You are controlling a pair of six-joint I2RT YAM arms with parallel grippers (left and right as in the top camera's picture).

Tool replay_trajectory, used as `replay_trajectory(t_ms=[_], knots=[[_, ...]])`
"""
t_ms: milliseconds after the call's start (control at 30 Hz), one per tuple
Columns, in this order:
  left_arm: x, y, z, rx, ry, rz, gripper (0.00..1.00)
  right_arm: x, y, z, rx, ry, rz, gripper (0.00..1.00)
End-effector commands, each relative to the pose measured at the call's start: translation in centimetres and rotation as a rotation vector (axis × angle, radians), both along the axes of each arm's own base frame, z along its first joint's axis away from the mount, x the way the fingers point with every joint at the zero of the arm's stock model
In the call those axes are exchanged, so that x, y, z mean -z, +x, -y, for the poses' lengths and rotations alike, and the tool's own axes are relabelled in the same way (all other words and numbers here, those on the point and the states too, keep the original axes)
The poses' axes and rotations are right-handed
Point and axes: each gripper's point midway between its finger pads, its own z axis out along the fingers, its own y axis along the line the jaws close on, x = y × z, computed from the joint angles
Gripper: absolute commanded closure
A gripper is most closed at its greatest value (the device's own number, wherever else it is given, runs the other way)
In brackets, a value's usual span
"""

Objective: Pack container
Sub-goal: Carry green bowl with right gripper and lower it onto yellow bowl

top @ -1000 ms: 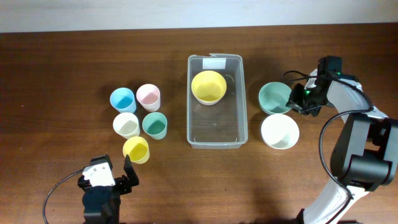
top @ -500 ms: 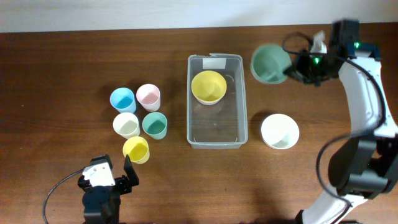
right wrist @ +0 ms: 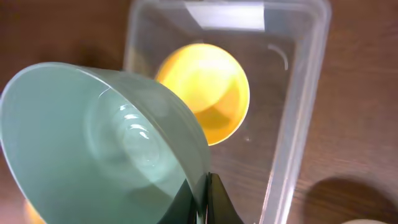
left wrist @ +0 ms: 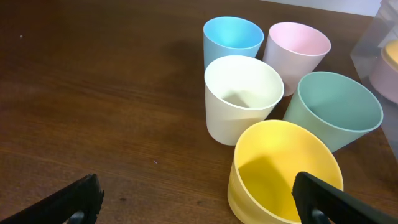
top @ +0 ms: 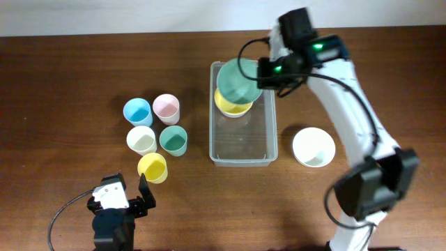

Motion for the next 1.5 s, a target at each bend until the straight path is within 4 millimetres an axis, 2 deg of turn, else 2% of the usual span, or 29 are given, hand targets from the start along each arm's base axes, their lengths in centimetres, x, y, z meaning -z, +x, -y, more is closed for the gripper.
replay_trajectory(t_ms=[0,133,267,333,433,633,700,733,800,833,867,900,967,1033,1100,1267,1467], knots=[[0.1,0.0,0.1,0.011,0.011,0.002,0.01,5.1,0.9,-0.1,0.022,-0.09,-0.066,0.96],[0.1,0.0,0.1,0.01,0.011,0.002,0.01,7.9,1.4,-0.9,0.008,-0.064,-0.115,0.96],[0.1,0.0,0.1,0.01,0.011,0.002,0.01,9.3,1.9,-1.2,0.005,-0.061,-0.125,0.96],[0.1,0.0,0.1,0.01,0.011,0.002,0.01,9.1,2.1,-1.7,-0.018,-0.039,-0.114,0.85],[0.1,0.0,0.1,0.01,0.011,0.002,0.01,7.5,2.0,-2.5,-0.075,0.007,-0.081,0.79],[0.1,0.0,0.1,0.01,0.011,0.002,0.0,2.0,2.4,-0.8,-0.042,0.032,0.018,0.78],[0.1,0.0,0.1,0.011,0.011,0.002,0.01,0.4,2.3,-0.4,-0.035,0.039,0.049,0.75],[0.1,0.0,0.1,0.011,0.011,0.002,0.01,0.0,2.3,-0.3,-0.034,0.041,0.057,0.75],[0.1,0.0,0.1,0.01,0.011,0.002,0.01,0.0,2.0,-0.4,-0.037,0.04,0.05,0.87],[0.1,0.0,0.1,0.011,0.011,0.002,0.01,0.2,1.8,-0.5,-0.039,0.038,0.042,0.87],[0.1,0.0,0.1,0.011,0.011,0.002,0.0,0.7,1.5,-0.7,-0.045,0.033,0.023,0.81],[0.1,0.0,0.1,0.01,0.011,0.002,0.01,1.3,1.1,-1.1,-0.055,0.028,0.0,0.58],[0.1,0.0,0.1,0.01,0.011,0.002,0.01,2.2,0.7,-1.8,-0.072,0.021,-0.022,0.47],[0.1,0.0,0.1,0.01,0.011,0.002,0.01,3.1,0.4,-2.7,-0.091,0.015,-0.037,0.44],[0.1,0.0,0.1,0.01,0.011,0.002,0.01,4.3,0.2,-3.6,-0.12,0.006,-0.046,0.45],[0.1,0.0,0.1,0.01,0.011,0.002,0.01,7.2,-0.3,-4.9,-0.147,-0.01,-0.097,0.7],[0.1,0.0,0.1,0.01,0.011,0.002,0.01,10.0,-1.8,-5.6,-0.173,-0.04,-0.188,0.9]])
